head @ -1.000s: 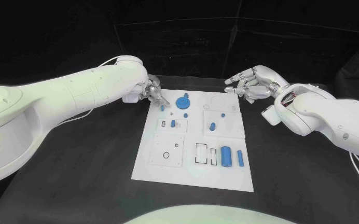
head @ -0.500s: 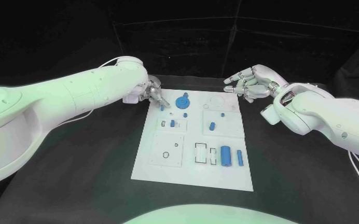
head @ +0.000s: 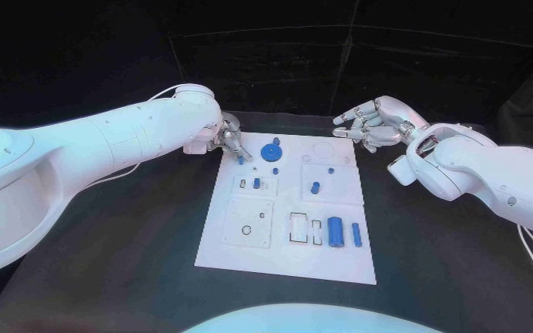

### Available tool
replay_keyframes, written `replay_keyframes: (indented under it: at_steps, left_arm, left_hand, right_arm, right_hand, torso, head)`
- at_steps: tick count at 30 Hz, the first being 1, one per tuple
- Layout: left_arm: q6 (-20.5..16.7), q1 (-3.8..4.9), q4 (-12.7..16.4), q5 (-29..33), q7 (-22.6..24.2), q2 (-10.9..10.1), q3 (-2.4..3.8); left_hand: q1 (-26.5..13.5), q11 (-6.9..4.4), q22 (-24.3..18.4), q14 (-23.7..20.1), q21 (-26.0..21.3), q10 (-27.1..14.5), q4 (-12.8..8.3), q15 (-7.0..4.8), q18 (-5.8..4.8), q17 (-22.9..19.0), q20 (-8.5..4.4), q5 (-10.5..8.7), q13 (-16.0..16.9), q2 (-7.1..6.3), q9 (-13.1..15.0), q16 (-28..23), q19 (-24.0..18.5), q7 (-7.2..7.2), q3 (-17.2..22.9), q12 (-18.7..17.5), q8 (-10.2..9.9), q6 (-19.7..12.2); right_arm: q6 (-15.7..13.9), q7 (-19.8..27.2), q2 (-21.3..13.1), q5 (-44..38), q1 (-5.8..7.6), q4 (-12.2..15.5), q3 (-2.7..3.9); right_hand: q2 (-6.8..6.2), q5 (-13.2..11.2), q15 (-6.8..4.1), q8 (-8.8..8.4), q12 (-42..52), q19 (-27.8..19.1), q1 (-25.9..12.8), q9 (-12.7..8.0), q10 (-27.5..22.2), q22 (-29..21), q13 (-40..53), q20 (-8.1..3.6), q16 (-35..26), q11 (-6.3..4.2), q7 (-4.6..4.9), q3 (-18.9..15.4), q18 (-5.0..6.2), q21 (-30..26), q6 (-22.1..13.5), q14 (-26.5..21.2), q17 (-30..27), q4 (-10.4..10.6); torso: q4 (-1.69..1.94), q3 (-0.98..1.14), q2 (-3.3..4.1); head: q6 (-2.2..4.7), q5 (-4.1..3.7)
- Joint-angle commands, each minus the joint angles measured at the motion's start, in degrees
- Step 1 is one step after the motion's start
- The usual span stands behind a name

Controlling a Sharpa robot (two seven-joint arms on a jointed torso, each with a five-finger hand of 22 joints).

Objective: Assemble the parts on the task board

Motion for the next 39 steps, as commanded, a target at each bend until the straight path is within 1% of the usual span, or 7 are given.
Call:
replay_keyframes:
  at_steps: [1, 10, 15, 21, 26, 35, 39]
  left_arm:
    - [0.97, 0.06, 0.1, 0.75, -0.13, 0.0, 0.01]
    - [1.64, 0.04, 0.4, 2.87, -0.11, -0.1, 0.01]
    - [0.21, 0.03, 0.76, 4.0, 0.05, -0.41, 0.01]
    - [-2.54, 0.02, 2.1, 6.08, 0.31, -1.65, 0.02]
    - [-5.93, 0.04, 5.36, 8.17, 0.6, -4.22, 0.07]
    - [-12.91, 0.09, 14.47, 9.22, 1.14, -10.11, 0.09]
    - [-14.84, 0.07, 17.79, 9.08, 1.33, -12.03, 0.07]
  left_hand:
    - [1.31, 0.03, 0.11, 5.94, 0.05, 0.37, -0.92, -0.42, 0.05, 15.09, -0.26, -0.14, -0.02, 0.47, 0.11, 0.19, 0.18, -0.19, 0.47, 0.34, 0.23, 0.39]
    - [6.31, -0.38, 0.2, 5.94, -0.02, 0.52, -4.86, -0.76, 0.06, 15.09, -0.52, -0.12, -0.04, 2.46, 0.15, 0.19, 0.17, -0.64, 4.51, 0.26, 0.11, 0.32]
    - [9.04, -0.73, 0.28, 5.94, -0.05, 0.67, -7.7, -1.07, 0.08, 15.09, -0.79, -0.09, 0.01, 3.19, 0.18, 0.19, 0.19, -1.01, 8.18, 0.15, 0.07, 0.41]
    - [8.92, -0.71, 0.47, 5.94, -0.08, 1.22, -11.12, -1.04, 0.03, 15.09, -0.88, -0.27, -0.24, 2.59, 0.64, 0.19, 0.23, -0.94, 15.84, -0.24, 0.52, 0.4]
    - [7.45, -0.78, 0.46, 5.94, -0.18, 1.51, -11.91, -1.05, 0.04, 15.09, -0.86, -0.3, -0.17, 1.75, 1.05, 0.19, 0.23, -1.03, 18.97, -0.2, 0.98, 0.35]
    - [5.69, -0.91, 0.59, 5.94, -0.2, 1.89, -12.59, -1.14, 0.03, 15.09, -0.94, -0.33, 0.0, 0.68, 1.66, 0.19, 0.29, -1.16, 22.29, -0.05, 1.72, 0.34]
    - [5.52, -0.95, 0.74, 5.94, -0.1, 1.97, -12.82, -1.17, 0.0, 15.09, -0.97, -0.33, 0.06, 0.37, 1.76, 0.19, 0.34, -1.2, 22.88, 0.0, 1.85, 0.33]
  right_arm:
    - [-0.5, 0.68, 0.07, 0.2, 0.11, 0.02, 0.03]
    - [-0.47, 0.69, 0.14, 0.2, 0.11, -0.02, 0.03]
    - [-0.46, 0.71, 0.15, 0.2, 0.11, -0.04, 0.03]
    - [-0.42, 0.74, 0.19, 0.2, 0.11, -0.1, 0.03]
    - [-0.35, 0.74, 0.18, 0.24, 0.11, -0.17, 0.03]
    - [-0.26, 0.76, 0.19, 0.38, 0.11, -0.45, 0.03]
    - [-0.19, 0.78, 0.27, 0.42, 0.1, -0.58, 0.03]
  right_hand:
    - [0.38, 0.3, 0.03, -0.09, -0.12, 0.04, -0.12, -0.03, -0.05, -0.01, -0.03, 0.04, -0.39, -0.06, 0.06, -0.13, 1.17, -0.35, -0.3, 0.29, 0.03, 0.02]
    - [0.43, 0.35, 0.03, -0.09, -0.1, 0.04, -0.05, -0.03, -0.05, -0.04, -0.02, 0.04, -0.37, -0.06, 0.06, -0.11, 1.18, -0.37, -0.3, 0.31, 0.09, 0.0]
    - [0.43, 0.35, 0.03, -0.09, -0.1, 0.04, -0.05, -0.03, -0.05, -0.04, -0.02, 0.04, -0.37, -0.06, 0.06, -0.11, 1.18, -0.37, -0.3, 0.31, 0.09, 0.0]
    - [0.43, 0.35, 0.03, -0.09, -0.1, 0.04, -0.05, -0.03, -0.05, -0.04, -0.02, 0.04, -0.37, -0.06, 0.06, -0.11, 1.18, -0.37, -0.3, 0.31, 0.09, 0.0]
    - [0.43, 0.35, 0.03, -0.09, -0.1, 0.04, -0.05, -0.03, -0.05, -0.04, -0.02, 0.04, -0.37, -0.06, 0.06, -0.11, 1.18, -0.37, -0.3, 0.31, 0.09, 0.0]
    - [0.48, 0.47, 0.02, -0.08, -0.26, 0.04, 0.08, -0.03, -0.15, -0.11, -0.17, 0.04, -0.52, -0.07, 0.06, -0.09, 1.19, -0.43, -0.3, 0.3, -0.03, -0.04]
    - [0.48, 0.47, 0.02, -0.08, -0.26, 0.04, 0.08, -0.03, -0.15, -0.11, -0.17, 0.04, -0.52, -0.07, 0.06, -0.09, 1.19, -0.43, -0.3, 0.3, -0.03, -0.04]
  torso:
    - [-0.03, 0.0, 0.02]
    - [-0.01, -0.02, 0.06]
    - [-0.01, -0.01, 0.01]
    - [0.03, -0.04, -0.01]
    - [0.09, 0.0, -0.07]
    - [0.43, -0.02, -0.38]
    - [0.38, -0.01, -0.36]
  head:
    - [0.04, 0.01]
    - [-0.09, -0.01]
    - [-0.18, 0.08]
    - [-0.21, 0.06]
    - [-0.18, 0.04]
    - [-0.26, 0.0]
    - [-0.16, 0.17]
